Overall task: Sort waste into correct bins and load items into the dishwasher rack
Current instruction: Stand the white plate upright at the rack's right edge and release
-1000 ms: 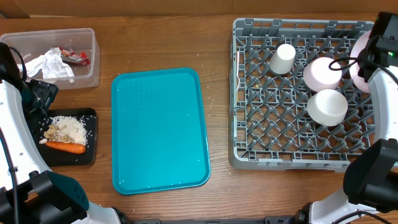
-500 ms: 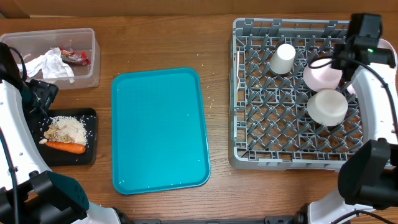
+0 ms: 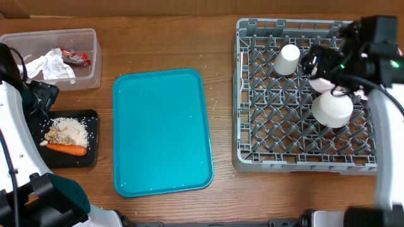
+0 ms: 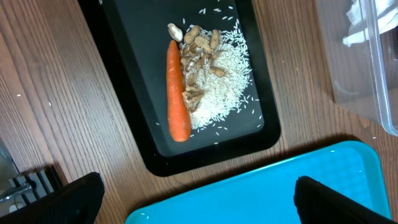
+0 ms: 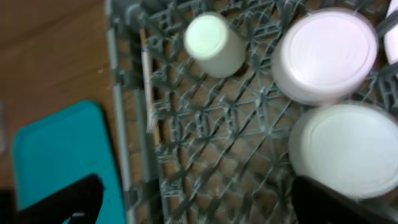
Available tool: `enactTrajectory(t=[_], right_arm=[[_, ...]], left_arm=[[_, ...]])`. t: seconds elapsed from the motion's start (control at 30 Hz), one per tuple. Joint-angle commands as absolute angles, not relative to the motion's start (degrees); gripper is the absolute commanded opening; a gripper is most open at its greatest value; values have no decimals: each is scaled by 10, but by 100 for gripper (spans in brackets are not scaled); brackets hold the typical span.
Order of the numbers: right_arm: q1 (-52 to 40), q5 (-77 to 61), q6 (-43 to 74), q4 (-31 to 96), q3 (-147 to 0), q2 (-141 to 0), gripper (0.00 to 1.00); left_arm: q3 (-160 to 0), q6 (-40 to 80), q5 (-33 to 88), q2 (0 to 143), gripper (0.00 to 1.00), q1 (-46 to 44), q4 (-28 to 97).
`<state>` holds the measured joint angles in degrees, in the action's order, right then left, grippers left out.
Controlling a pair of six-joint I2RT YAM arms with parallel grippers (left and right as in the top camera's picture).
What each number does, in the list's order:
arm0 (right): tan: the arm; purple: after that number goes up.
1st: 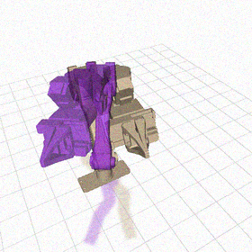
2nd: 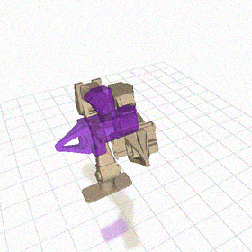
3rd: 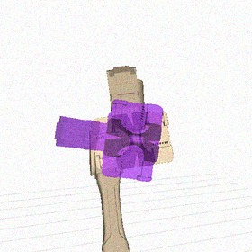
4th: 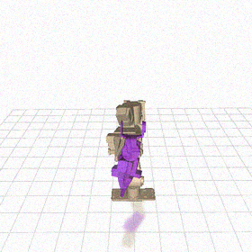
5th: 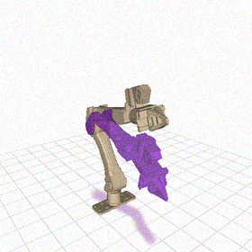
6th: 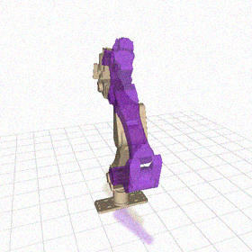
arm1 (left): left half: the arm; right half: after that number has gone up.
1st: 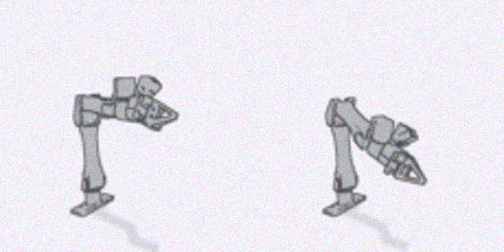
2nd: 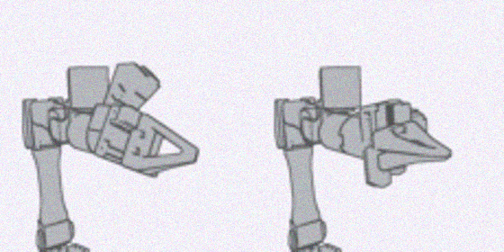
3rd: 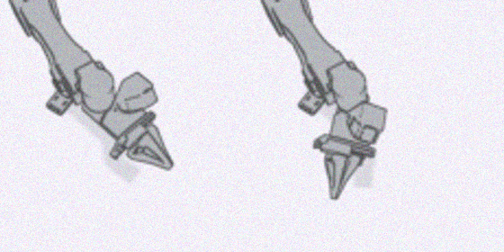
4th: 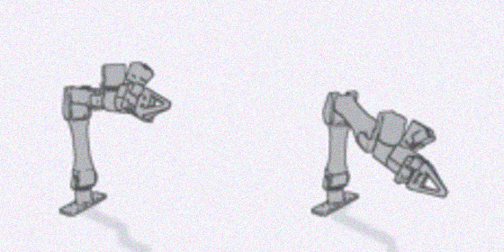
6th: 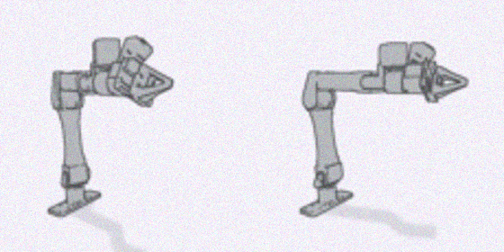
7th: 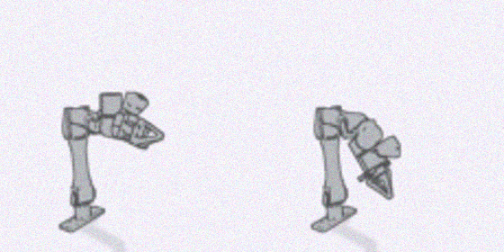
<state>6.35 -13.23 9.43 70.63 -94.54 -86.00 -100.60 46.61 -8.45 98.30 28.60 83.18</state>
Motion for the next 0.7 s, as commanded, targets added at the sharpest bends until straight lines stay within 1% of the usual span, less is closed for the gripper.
enactTrajectory(t=[0.0, 0.1, 0.2, 0.33, 0.5, 0.67], right_arm=[[64, -207, 105, 748, -954, -815, 100], [59, -215, 105, 788, -930, -779, 100], [44, -222, 105, 795, -885, -740, 100], [2, -232, 124, 761, -784, -669, 100], [-54, -232, 213, 675, -635, -579, 100], [-62, -230, 227, 691, -579, -573, 100]], left_arm=[[-1010, 476, -94, 985, 100, 284, 833], [-1010, 476, -94, 985, 100, 284, 833], [-1010, 476, -94, 985, 100, 284, 833], [-1010, 476, -94, 985, 100, 284, 833], [-1010, 476, -94, 985, 100, 284, 833], [-1010, 476, -94, 985, 100, 284, 833]])
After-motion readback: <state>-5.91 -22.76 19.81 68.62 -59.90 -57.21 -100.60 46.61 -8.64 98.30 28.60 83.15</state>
